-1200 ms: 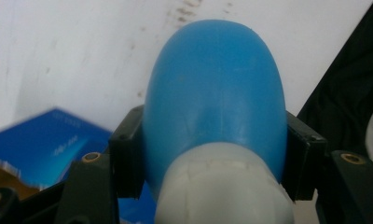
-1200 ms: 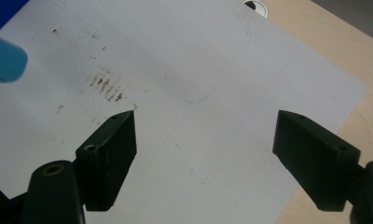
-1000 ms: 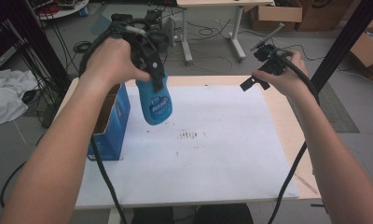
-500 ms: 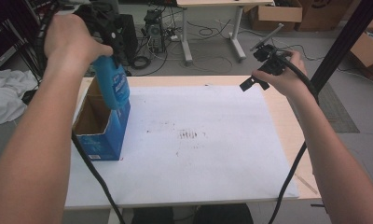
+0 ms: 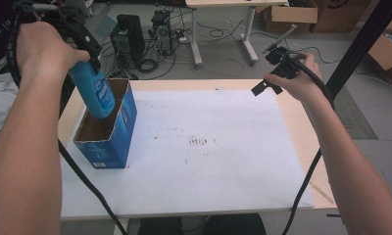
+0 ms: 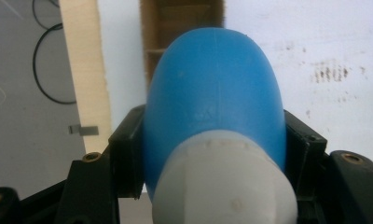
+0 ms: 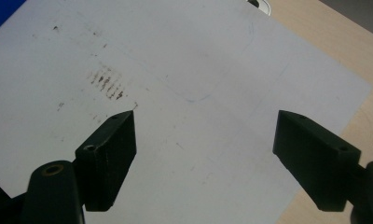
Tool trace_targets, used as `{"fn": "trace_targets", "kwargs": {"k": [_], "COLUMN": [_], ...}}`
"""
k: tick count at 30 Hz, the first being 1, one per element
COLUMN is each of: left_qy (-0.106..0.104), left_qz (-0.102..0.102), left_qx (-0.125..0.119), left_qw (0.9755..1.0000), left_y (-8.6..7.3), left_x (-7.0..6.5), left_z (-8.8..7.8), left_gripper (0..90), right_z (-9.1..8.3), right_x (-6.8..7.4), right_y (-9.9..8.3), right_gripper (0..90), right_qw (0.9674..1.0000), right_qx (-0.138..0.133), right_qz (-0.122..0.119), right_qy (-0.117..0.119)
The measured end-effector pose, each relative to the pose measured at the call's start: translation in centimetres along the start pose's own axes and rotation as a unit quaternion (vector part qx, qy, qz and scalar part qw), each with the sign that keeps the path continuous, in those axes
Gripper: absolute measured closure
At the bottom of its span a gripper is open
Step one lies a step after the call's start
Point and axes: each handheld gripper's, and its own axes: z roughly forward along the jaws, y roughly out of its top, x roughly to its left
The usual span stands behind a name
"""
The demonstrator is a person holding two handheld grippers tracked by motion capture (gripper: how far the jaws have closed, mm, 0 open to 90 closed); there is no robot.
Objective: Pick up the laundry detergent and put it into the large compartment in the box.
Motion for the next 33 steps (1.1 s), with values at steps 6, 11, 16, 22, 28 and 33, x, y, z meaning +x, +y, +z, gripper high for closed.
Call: {"fn": "trace_targets", "kwargs": {"k": [6,11,16,22,28,33], "left_qy": [-0.006,-0.004,0.006,0.005,0.004,0.004], "left_qz": [-0.005,-0.003,0.002,0.005,0.004,0.007], "left_qx": [0.000,0.007,0.019,0.029,0.040,0.053], "left_qw": [1.0000,1.0000,0.9998,0.9996,0.9992,0.9986], "left_y": [-0.2,-0.1,-0.1,-0.1,0.0,0.0], "left_x": [0.9,1.1,1.0,1.0,0.7,0.7], "left_z": [1.0,2.1,3.7,5.9,8.0,9.8], "left_gripper": [38.3,38.3,38.3,38.3,38.3,38.3], "right_z": [0.1,0.2,0.3,0.2,0.1,0.2], "right_x": [-0.1,0.0,0.0,0.0,-0.2,-0.4], "right_y": [0.1,0.1,0.1,0.0,-0.2,-0.3], "right_gripper": [21.2,21.1,21.1,21.2,21.2,21.2], "right_qw": [1.0000,1.0000,1.0000,1.0000,1.0000,1.0000], "right_qx": [0.001,0.002,0.002,0.004,0.003,0.005], "right_qz": [-0.001,-0.001,-0.001,0.001,0.001,0.004], "right_qy": [-0.001,0.002,0.001,-0.001,-0.002,-0.003]}}
